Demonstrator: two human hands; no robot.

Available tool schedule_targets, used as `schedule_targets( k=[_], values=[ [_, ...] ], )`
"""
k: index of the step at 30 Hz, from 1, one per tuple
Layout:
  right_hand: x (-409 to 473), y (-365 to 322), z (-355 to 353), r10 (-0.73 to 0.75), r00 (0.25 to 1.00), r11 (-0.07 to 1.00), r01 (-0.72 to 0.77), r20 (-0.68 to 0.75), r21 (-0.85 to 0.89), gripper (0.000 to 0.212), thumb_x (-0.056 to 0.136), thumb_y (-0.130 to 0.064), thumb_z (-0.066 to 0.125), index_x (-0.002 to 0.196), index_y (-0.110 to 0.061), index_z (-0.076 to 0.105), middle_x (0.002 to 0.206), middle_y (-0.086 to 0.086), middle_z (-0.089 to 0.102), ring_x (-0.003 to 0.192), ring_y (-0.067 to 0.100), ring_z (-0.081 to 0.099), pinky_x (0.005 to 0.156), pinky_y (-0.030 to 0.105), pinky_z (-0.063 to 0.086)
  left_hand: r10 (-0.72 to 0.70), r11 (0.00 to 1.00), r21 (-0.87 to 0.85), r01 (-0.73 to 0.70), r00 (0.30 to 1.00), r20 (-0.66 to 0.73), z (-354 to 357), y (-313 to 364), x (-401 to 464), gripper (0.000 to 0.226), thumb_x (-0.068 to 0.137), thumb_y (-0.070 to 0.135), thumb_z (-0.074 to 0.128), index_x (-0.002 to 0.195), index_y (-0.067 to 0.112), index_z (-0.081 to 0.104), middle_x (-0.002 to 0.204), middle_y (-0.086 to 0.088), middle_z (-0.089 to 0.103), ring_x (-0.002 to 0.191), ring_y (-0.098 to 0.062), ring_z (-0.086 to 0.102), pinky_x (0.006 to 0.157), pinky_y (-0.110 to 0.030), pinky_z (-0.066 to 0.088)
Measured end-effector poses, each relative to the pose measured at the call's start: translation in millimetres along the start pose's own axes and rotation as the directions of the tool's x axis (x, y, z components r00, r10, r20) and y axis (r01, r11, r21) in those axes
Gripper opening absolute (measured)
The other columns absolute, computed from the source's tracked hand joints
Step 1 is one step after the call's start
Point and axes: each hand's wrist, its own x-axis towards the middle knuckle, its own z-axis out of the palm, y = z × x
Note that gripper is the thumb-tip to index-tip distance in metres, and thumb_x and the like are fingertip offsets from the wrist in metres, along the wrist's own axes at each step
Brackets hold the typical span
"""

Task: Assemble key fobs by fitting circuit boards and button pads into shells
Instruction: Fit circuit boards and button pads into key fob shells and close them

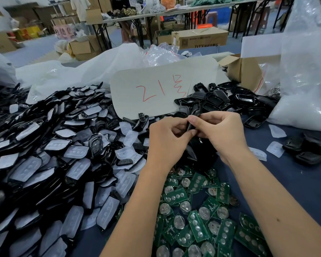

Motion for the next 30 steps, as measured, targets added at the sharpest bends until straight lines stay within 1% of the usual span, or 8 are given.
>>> schedule_targets(
  k=[3, 6, 9, 11, 15, 22, 27, 30],
  values=[
    [2.5, 1.2, -2.9, -0.023, 0.999, 0.996, 0.026, 0.045, -0.082, 0.043, 0.066, -0.063, 0.086, 0.084, -0.025, 0.081, 0.077, 0.004, 0.079, 0.071, 0.026, 0.078, 0.073, 0.048, 0.066, -0.035, 0.996, -0.088, 0.035, 0.999, -0.005, -1.0, 1.4, -0.6, 0.034, 0.082, 0.012, 0.083, 0.083, 0.045, 0.075, 0.074, 0.019, 0.073, 0.067, 0.0, 0.07, 0.064, -0.013, 0.054],
    [6.4, 1.2, -11.1, -0.02, 0.995, 0.997, 0.026, 0.095, -0.067, 0.038, 0.08, -0.064, 0.075, 0.095, -0.029, 0.081, 0.085, -0.001, 0.079, 0.071, 0.021, 0.078, 0.066, 0.034, 0.062, -0.107, 0.977, -0.184, 0.111, 0.994, 0.033, -3.7, 0.0, -0.2, 0.028, 0.085, 0.008, 0.081, 0.09, 0.035, 0.079, 0.074, 0.006, 0.077, 0.067, -0.013, 0.076, 0.068, -0.032, 0.065],
    [9.8, 0.1, -17.5, -0.038, 0.979, 0.999, 0.044, 0.2, -0.025, 0.019, 0.1, -0.04, 0.067, 0.117, -0.037, 0.076, 0.093, -0.004, 0.074, 0.069, 0.018, 0.072, 0.058, 0.024, 0.054, -0.116, 0.976, -0.179, 0.124, 0.992, 0.056, -6.0, -0.9, 1.1, 0.023, 0.084, 0.009, 0.082, 0.097, 0.029, 0.081, 0.077, 0.004, 0.078, 0.07, -0.016, 0.076, 0.073, -0.04, 0.065],
    [10.0, -0.9, -18.8, -0.061, 0.96, 0.998, 0.067, 0.272, -0.011, 0.024, 0.104, -0.027, 0.064, 0.125, -0.033, 0.074, 0.096, 0.002, 0.074, 0.068, 0.016, 0.065, 0.056, 0.023, 0.051, -0.086, 0.986, -0.139, 0.095, 0.994, 0.071, -7.2, -0.9, 1.6, 0.027, 0.082, 0.01, 0.083, 0.096, 0.034, 0.082, 0.077, 0.009, 0.077, 0.07, -0.012, 0.074, 0.072, -0.034, 0.064],
    [8.5, -1.8, -20.0, -0.108, 0.935, 0.991, 0.129, 0.337, -0.04, 0.021, 0.103, -0.013, 0.063, 0.116, -0.021, 0.078, 0.09, 0.004, 0.077, 0.066, 0.009, 0.063, 0.06, 0.02, 0.052, -0.058, 0.995, -0.078, 0.062, 0.997, 0.054, -6.7, -1.2, 1.0, 0.029, 0.077, 0.009, 0.087, 0.096, 0.03, 0.082, 0.08, 0.016, 0.075, 0.073, 0.002, 0.069, 0.069, -0.014, 0.052],
    [9.7, -0.6, -20.6, -0.132, 0.938, 0.986, 0.09, 0.322, 0.141, 0.016, 0.102, -0.008, 0.063, 0.104, -0.011, 0.079, 0.093, 0.016, 0.076, 0.08, 0.022, 0.072, 0.075, 0.023, 0.059, -0.115, 0.978, -0.182, 0.104, 0.992, -0.048, -12.9, -2.4, 3.9, 0.026, 0.073, 0.008, 0.091, 0.092, 0.022, 0.081, 0.087, 0.005, 0.077, 0.081, -0.01, 0.072, 0.081, -0.032, 0.062],
    [9.7, -0.1, -21.0, -0.128, 0.931, 0.981, 0.069, 0.343, 0.18, 0.014, 0.099, -0.011, 0.066, 0.105, -0.011, 0.079, 0.094, 0.017, 0.076, 0.081, 0.021, 0.073, 0.076, 0.024, 0.059, -0.106, 0.975, -0.2, 0.094, 0.993, -0.051, -14.8, -2.6, 3.5, 0.022, 0.074, 0.005, 0.09, 0.087, 0.02, 0.081, 0.082, 0.004, 0.076, 0.078, -0.011, 0.072, 0.078, -0.029, 0.061],
    [9.3, -0.7, -23.4, -0.133, 0.914, 0.983, 0.074, 0.383, 0.166, 0.022, 0.088, -0.013, 0.077, 0.109, -0.01, 0.077, 0.099, 0.016, 0.078, 0.084, 0.023, 0.074, 0.078, 0.025, 0.06, -0.117, 0.967, -0.23, 0.109, 0.993, -0.021, -17.2, -2.8, 4.0, 0.024, 0.073, 0.003, 0.09, 0.083, 0.022, 0.079, 0.078, 0.002, 0.077, 0.074, -0.011, 0.071, 0.076, -0.028, 0.06]
  ],
)
